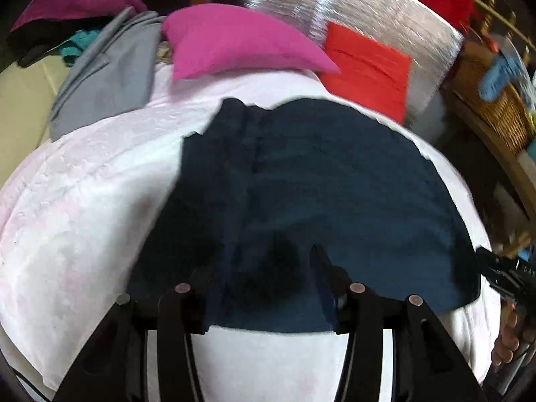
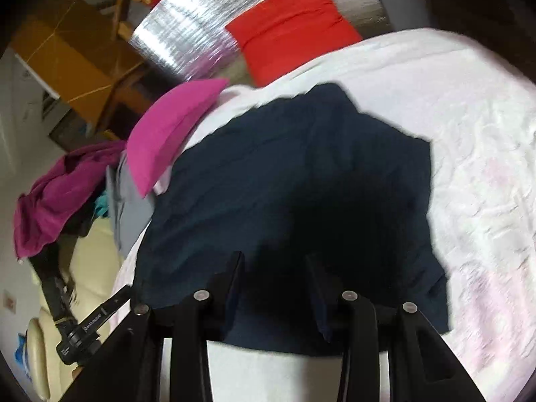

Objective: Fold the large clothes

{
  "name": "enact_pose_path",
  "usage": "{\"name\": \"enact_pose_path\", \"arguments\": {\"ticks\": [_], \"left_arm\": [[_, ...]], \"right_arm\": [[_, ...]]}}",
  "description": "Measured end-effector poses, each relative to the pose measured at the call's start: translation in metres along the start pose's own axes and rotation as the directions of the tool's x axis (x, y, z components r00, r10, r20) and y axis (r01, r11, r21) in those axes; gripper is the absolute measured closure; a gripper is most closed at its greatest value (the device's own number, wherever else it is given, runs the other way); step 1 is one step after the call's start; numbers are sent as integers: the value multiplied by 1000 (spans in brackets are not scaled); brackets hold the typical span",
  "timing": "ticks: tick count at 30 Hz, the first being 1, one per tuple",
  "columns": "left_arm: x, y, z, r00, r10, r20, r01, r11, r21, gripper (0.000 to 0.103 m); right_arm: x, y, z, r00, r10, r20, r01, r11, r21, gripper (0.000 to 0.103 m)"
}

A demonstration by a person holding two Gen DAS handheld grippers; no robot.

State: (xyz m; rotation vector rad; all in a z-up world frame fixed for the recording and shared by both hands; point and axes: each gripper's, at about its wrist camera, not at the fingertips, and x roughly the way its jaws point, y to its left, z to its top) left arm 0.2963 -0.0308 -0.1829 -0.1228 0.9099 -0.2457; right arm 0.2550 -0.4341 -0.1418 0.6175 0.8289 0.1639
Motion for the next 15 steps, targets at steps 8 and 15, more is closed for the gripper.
{"name": "enact_pose_path", "arguments": {"ticks": [8,15], "left_arm": [[39,-7,-9,989,60,-136,-55,998,41,51],[7,29,-18,989,-92,-112,76,987,-139,49]], "right_arm": [[42,18,-22,989,-114,-91,105,990,-92,62],[3,-4,-27,997,24,-70,-19,997,73,45]]}}
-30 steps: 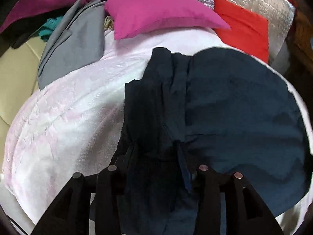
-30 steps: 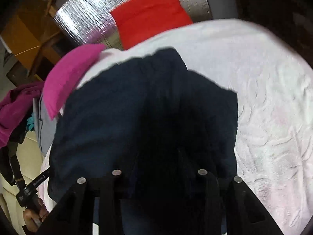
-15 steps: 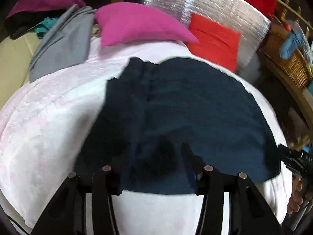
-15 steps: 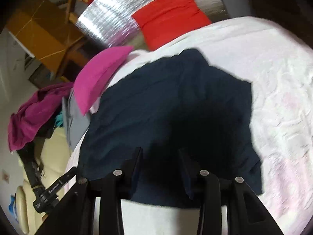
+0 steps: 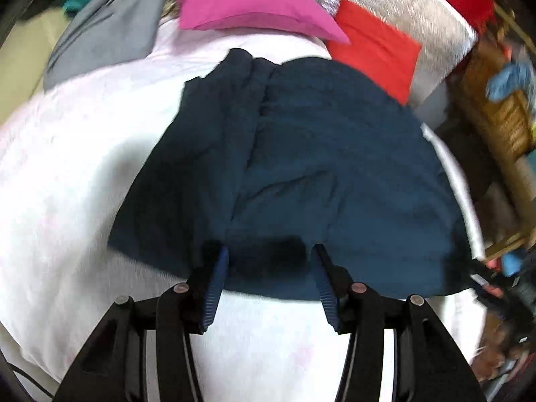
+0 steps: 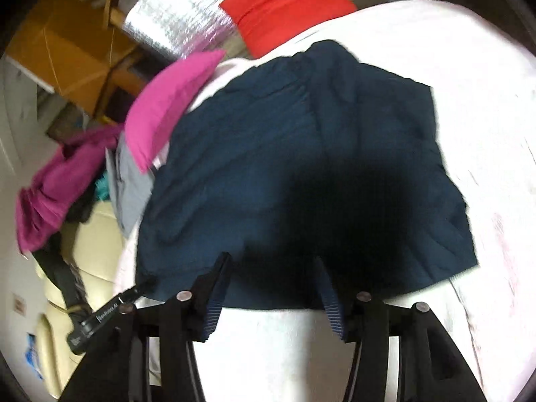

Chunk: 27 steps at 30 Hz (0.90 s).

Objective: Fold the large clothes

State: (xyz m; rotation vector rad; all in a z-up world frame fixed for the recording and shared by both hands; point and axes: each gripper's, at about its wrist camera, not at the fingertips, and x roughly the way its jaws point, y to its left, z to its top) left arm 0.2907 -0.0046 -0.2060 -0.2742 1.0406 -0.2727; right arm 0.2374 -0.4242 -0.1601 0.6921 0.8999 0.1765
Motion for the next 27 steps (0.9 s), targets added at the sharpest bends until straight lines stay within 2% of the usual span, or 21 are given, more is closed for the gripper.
{"name": "enact_pose_path", "arguments": {"ticks": [1,3,7,10,13,17,20,24,25,26,27], "left_arm": [[-5,5,-4,1000,-8,1,8,1000,-21,42],[-12,19,-10,1000,-19,-10,18,997,-70,37],[-12,31,-17,994,-98,-52,88,982,-167,35],[-2,41,-16,985,-157,-73,134,957,-257,31],[9,48,-14,974,-215,-71,178,920,-349,28],[19,47,-9,965,-262,-28,226,877,-423,28],[24,47,-6,964,-265,4,238,859,-453,28],[37,54,-4,953,-300,43,278,810,-516,29],[39,56,-3,948,-312,58,295,797,-527,30],[39,57,-3,947,-315,67,301,793,-530,31],[37,57,-4,949,-309,69,298,796,-528,40]], "right_arm": [[-6,-6,-2,1000,21,2,-21,999,32,41],[-13,-17,-7,998,59,12,-60,992,114,33],[-18,-46,-21,993,115,32,-119,952,281,30],[-12,-60,-28,992,118,37,-123,921,371,30],[-1,-70,-26,993,99,57,-114,896,429,30],[18,-72,-20,986,126,108,-162,869,467,29],[30,-71,-16,978,105,182,-181,859,479,29],[30,-75,-14,965,99,241,-208,852,481,29],[30,-76,-14,964,94,251,-206,856,473,30],[30,-79,-12,963,87,254,-201,861,468,39],[31,-77,-12,965,65,255,-179,871,457,45]]}}
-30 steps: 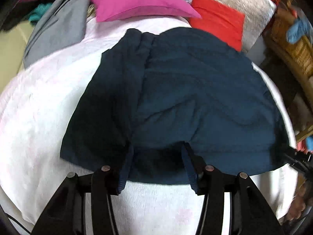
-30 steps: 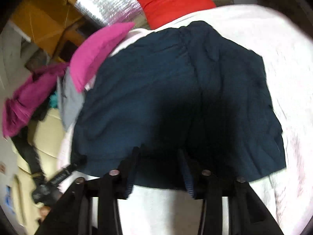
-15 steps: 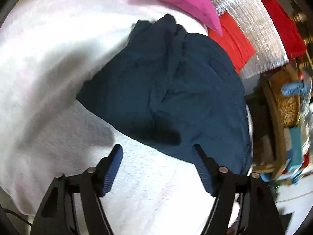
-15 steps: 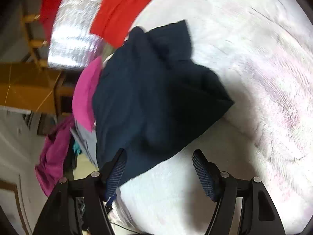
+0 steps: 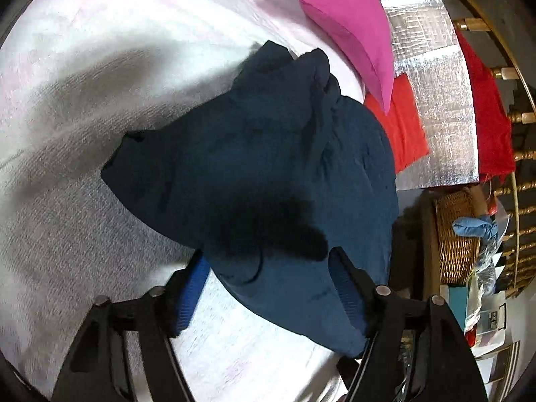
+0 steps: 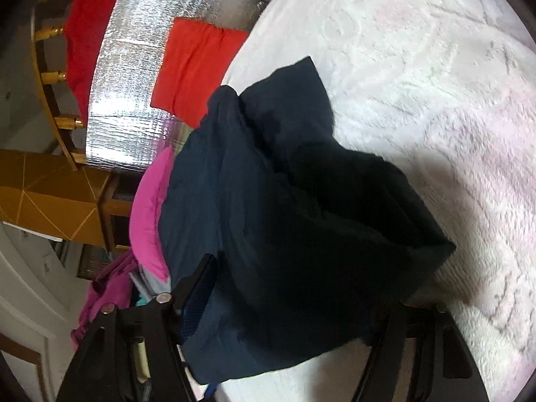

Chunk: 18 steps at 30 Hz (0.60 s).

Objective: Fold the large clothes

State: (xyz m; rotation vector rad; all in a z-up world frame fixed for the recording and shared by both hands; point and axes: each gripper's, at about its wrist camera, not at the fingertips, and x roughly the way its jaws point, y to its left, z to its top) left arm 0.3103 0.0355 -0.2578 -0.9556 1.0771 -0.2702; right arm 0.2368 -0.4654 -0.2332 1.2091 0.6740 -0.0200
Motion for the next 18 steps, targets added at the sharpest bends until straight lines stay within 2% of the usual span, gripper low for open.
{"name": "enact_pose_path", "arguments": {"ticks": [1,3,5,7,12,18], "left_arm": [[0,0,0,1000,12,12,-12,1000,11,53],[-3,1,0,999,6,33,-7,1000,25,67],[-4,-2,1,999,7,44,-9,999,45,74],[-6,-3,0,998,13,56,-17,997,71,81],[-23,0,0,997,-7,77,-1,994,106,88],[-37,-6,-7,997,-5,81,-8,989,148,89]], "right_arm": [[-1,-1,0,1000,-19,4,19,1000,-17,53],[0,3,-1,1000,-22,14,22,999,-42,59],[-4,10,-3,999,-33,34,35,996,-77,67],[-8,16,-5,998,-36,54,42,993,-108,71],[-19,26,-11,996,-38,85,50,987,-151,74],[-39,33,-17,991,-46,128,73,975,-209,76]]}}
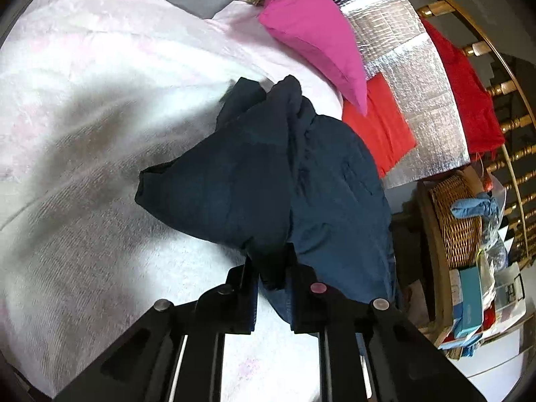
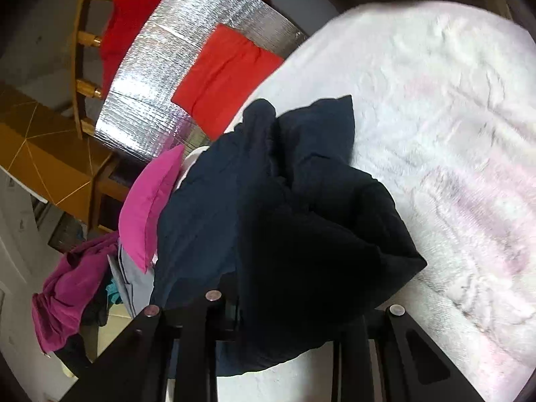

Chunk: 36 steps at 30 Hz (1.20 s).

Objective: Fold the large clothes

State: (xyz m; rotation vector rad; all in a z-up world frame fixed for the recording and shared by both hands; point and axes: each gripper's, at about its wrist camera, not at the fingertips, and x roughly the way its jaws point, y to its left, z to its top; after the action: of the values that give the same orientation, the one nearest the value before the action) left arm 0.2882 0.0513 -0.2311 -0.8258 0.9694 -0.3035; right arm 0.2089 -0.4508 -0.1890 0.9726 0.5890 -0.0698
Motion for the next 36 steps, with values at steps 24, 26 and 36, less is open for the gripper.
{"name": "enact_pose_path", "arguments": {"ticks": [24,26,36], "left_arm": [[5,32,17,996,56,-64,-64,988,-138,40],[11,30,17,996,60,-67,-68,990,-123,42],[4,-1,17,998,64,27,-64,998,10,80]], "right_arm": [[-16,-57,0,999,-32,-44,42,964,264,44],[-12,-62,-1,999,-7,-43,19,958,287,43],[-31,-19,-2,997,-43,66,42,999,21,68]]}}
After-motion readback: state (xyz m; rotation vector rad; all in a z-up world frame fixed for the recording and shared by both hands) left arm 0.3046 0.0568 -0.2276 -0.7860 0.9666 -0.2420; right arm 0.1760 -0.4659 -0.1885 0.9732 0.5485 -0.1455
